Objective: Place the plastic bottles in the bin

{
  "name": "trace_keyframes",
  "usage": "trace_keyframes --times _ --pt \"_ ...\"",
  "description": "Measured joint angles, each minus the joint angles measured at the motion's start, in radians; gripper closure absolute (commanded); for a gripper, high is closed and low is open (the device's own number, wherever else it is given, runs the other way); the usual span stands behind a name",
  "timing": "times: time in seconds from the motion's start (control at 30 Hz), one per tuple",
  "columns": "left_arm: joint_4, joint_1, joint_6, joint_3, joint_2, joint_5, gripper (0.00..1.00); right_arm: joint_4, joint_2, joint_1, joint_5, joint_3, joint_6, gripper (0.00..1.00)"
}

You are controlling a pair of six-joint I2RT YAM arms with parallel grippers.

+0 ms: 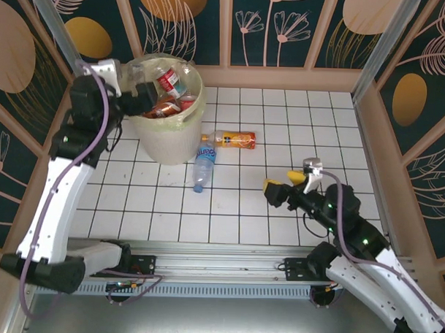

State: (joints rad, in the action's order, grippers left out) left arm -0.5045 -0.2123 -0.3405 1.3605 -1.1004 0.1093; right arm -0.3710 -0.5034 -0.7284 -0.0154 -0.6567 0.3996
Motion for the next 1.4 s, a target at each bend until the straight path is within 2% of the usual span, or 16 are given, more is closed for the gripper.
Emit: trace_keyframes --times 0.13,0.2,0.47,0.63,0.8,1.03,1.4 --pt "0.08 -0.01 -0.029 -0.236 0.126 0.278 0.01 0.023 -0.135 -0.001 0.039 -0.002 0.059 0.05" --pt "0.121 -0.014 -0.054 -0.345 0.185 0.382 0.01 0.052 -0.187 -0.007 0.05 0.0 0.096 0.05" --pt "0.227 -0.017 -0.079 -0.567 0.39 0.554 0.01 0.214 -0.406 -0.126 0.121 0.019 0.248 0.09" --pt "0.288 -0.017 -0.078 -0.665 0.447 0.589 0.01 0.323 -0.586 -0.207 0.159 0.022 0.336 0.14" --pt "0.307 -0.017 -0.078 -0.715 0.467 0.597 0.01 0.423 -0.775 -0.255 0.172 0.011 0.411 0.23" --pt "0.322 -0.017 -0.072 -0.723 0.513 0.597 0.01 0.512 -1.055 -0.303 0.171 -0.131 0.498 0.31" --pt "0.327 -0.017 -0.072 -0.727 0.529 0.597 0.01 0.596 -1.303 -0.341 0.166 -0.294 0.604 0.46"
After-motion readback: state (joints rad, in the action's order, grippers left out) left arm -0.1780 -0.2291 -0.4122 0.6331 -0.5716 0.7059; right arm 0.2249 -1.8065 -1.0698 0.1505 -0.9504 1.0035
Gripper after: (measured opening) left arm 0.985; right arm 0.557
